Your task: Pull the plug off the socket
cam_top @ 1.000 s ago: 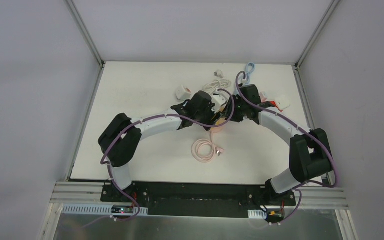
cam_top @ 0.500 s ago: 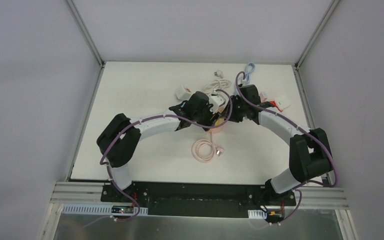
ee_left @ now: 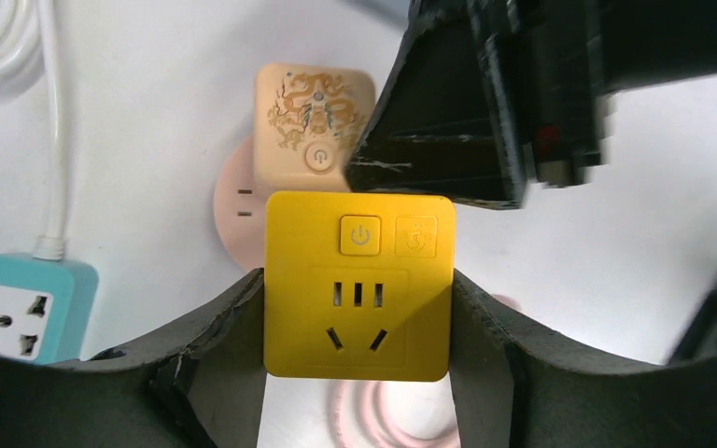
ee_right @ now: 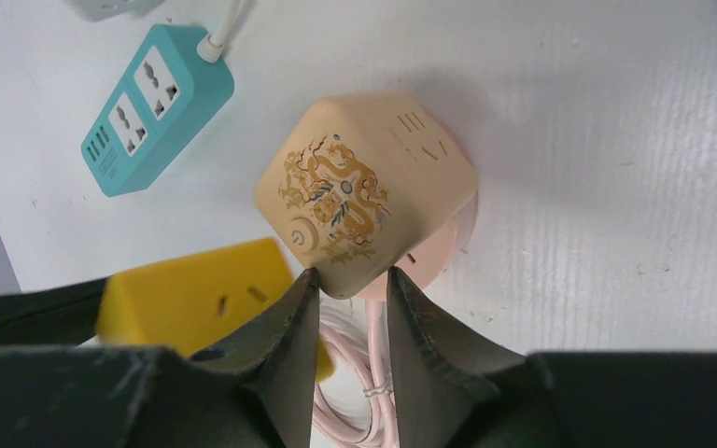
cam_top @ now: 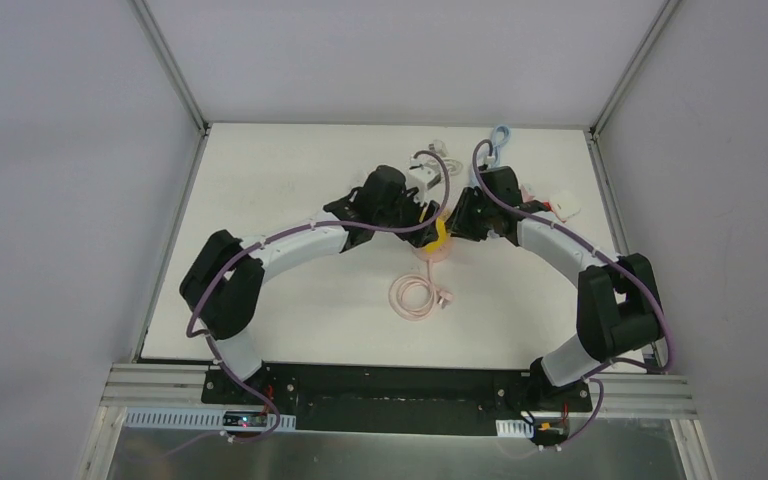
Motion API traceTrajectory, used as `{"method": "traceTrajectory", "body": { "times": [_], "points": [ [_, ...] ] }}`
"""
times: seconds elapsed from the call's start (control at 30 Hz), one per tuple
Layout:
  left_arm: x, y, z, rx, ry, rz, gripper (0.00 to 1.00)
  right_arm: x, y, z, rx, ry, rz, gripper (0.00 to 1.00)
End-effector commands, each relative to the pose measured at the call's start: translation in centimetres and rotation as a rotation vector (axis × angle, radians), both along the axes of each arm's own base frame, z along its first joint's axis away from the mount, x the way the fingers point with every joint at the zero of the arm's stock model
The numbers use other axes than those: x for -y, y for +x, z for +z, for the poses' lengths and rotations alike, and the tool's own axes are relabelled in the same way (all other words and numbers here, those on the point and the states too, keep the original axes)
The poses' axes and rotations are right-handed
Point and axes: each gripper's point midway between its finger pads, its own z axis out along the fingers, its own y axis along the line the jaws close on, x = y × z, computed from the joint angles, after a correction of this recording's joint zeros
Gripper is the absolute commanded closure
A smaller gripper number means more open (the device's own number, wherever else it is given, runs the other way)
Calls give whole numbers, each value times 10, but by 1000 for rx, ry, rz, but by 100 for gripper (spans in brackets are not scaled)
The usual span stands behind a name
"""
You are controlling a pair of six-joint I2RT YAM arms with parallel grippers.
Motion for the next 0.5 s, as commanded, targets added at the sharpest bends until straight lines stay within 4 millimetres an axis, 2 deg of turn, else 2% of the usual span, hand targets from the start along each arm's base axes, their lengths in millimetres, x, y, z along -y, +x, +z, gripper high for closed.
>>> {"method": "traceTrajectory", "body": {
  "times": [0.0,0.1,0.2,0.33,0.47],
  "points": [
    [20,8,118,19,-386,0,100,69,-72,-84,-326,-347,-25,68],
    [4,8,109,68,-282,5,100,68,-69,-80,-313,-340,-29,68],
    [-27,13,100,130,-178,55,100,63,-60,-69,-275,-315,-28,67],
    [-79,31,113,153,-223,209,100,49,-43,-48,-217,-257,-20,62],
    [-132,49,115,144,-259,444,100,37,-21,-22,-159,-209,-18,53]
  ]
}}
